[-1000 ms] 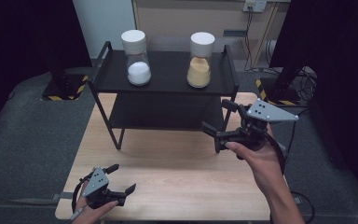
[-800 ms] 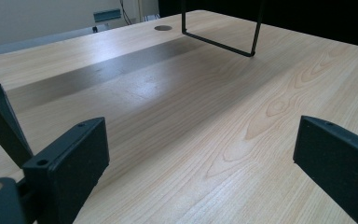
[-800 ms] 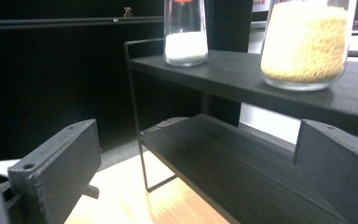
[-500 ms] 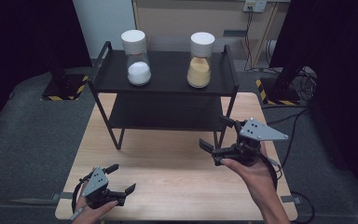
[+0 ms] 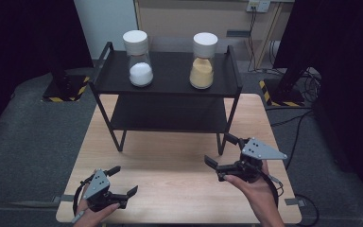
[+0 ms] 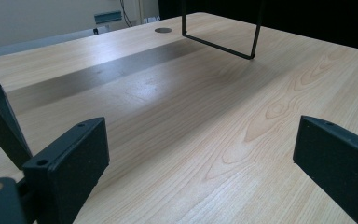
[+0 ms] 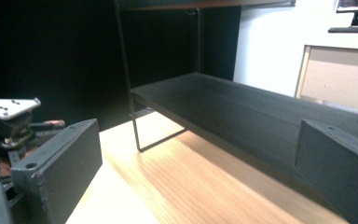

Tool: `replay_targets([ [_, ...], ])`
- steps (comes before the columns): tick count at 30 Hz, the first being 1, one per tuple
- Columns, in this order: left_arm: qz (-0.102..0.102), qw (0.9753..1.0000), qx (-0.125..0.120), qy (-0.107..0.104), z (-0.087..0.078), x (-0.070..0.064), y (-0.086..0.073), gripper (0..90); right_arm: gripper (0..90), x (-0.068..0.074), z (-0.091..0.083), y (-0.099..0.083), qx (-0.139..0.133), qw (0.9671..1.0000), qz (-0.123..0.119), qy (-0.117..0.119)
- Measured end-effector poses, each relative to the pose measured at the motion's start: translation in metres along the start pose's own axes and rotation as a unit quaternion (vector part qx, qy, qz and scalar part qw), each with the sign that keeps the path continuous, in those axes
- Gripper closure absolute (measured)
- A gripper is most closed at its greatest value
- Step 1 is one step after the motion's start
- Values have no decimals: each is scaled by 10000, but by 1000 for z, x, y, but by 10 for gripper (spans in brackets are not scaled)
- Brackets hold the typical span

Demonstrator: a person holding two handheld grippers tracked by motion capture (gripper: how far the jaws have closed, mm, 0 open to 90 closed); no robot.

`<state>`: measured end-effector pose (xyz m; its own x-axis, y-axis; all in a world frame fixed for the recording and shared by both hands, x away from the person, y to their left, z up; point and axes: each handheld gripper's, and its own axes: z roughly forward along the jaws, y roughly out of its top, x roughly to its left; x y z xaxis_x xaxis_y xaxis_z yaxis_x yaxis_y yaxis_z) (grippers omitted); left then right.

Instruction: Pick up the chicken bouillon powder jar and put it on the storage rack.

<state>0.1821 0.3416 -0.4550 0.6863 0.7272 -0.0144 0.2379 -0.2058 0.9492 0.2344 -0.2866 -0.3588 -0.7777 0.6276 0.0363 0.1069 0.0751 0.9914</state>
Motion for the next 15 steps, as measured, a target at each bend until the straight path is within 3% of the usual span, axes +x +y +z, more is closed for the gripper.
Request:
replay_targets([
  [15,14,10000,35,23,1,-1,-1,24,15,1,-13,-33,87,9993,104,-350],
])
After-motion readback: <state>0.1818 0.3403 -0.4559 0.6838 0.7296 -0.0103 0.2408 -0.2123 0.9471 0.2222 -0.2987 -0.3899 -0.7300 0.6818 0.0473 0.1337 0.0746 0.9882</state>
